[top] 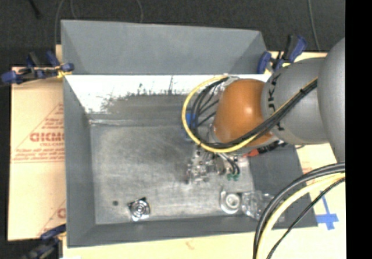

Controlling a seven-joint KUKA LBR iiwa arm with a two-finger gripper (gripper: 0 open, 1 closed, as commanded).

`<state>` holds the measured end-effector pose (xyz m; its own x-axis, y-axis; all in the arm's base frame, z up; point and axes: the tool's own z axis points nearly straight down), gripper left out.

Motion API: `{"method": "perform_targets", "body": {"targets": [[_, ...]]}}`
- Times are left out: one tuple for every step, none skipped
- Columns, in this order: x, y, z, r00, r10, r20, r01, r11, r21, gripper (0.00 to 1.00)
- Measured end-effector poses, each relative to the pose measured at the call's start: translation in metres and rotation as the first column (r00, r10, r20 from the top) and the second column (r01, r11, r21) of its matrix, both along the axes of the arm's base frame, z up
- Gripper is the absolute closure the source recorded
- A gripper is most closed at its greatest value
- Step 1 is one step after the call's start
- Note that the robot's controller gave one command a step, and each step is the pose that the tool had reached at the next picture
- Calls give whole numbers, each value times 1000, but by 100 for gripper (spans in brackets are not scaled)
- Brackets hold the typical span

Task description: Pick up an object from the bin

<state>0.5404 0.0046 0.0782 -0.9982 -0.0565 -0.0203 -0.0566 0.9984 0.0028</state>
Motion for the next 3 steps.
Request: {"method": "perform_targets", "body": {"targets": [[58, 64, 42, 994, -111, -10, 111, 994, 1, 100], [114, 127, 78, 997, -79, -8, 79, 997, 1, 100], [113, 47, 190, 913, -408, -10, 408, 913, 0, 100]]}}
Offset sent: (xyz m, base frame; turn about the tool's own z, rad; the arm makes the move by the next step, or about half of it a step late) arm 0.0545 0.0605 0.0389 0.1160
